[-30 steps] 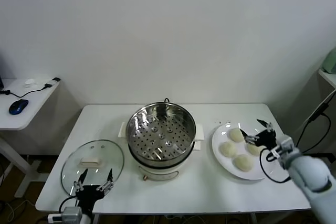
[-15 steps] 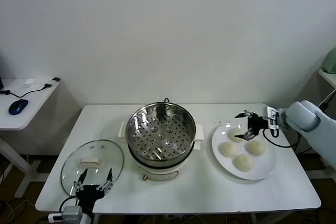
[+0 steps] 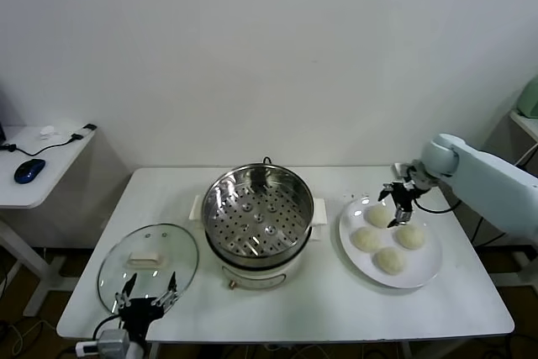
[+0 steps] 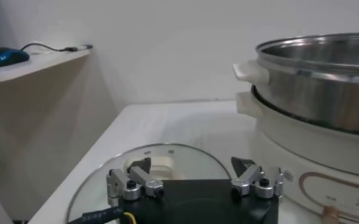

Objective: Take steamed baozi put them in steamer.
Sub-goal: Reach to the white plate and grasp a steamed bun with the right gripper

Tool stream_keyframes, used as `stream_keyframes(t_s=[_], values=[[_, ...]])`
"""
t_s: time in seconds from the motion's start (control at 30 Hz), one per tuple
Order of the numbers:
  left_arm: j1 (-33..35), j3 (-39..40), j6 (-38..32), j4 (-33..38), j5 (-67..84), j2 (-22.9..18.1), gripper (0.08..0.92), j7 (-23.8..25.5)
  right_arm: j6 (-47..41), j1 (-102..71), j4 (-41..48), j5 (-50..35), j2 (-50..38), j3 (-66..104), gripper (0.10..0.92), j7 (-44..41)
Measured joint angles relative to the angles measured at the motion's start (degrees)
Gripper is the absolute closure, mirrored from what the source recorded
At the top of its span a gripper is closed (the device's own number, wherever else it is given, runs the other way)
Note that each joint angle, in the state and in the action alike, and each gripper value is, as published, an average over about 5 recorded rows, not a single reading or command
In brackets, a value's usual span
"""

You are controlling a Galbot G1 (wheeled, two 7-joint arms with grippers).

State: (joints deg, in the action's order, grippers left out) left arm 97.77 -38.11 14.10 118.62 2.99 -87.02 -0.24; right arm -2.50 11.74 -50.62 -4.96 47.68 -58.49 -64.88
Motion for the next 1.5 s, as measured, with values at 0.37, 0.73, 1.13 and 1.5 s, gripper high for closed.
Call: stream_keyframes(t_s=[0.37, 0.73, 1.13, 1.5], values=[[-0.75, 0.34, 0.17, -0.89, -0.19, 0.04, 0.177, 0.08, 0.16, 0.22, 9.12, 1.62, 5.94, -1.57, 0.203, -0.39], [-0.82, 0.32, -0.01, -1.27, -0.21, 0.2, 0.177, -0.11, -0.17, -2.74, 15.4, 3.82, 10.05, 1.21, 0.203, 0.64], [-1.23, 0.34, -0.19, -1.47, -0.64, 0.27, 0.177, -0.08, -0.61, -4.66, 18.9, 6.68, 12.24, 4.08, 0.323, 1.45], [-1.48, 1.14, -0.23, -1.24, -1.81, -0.02, 0.177, -0.11, -2.14, -2.49, 15.21, 4.24, 10.2, 3.04, 0.389, 0.61]])
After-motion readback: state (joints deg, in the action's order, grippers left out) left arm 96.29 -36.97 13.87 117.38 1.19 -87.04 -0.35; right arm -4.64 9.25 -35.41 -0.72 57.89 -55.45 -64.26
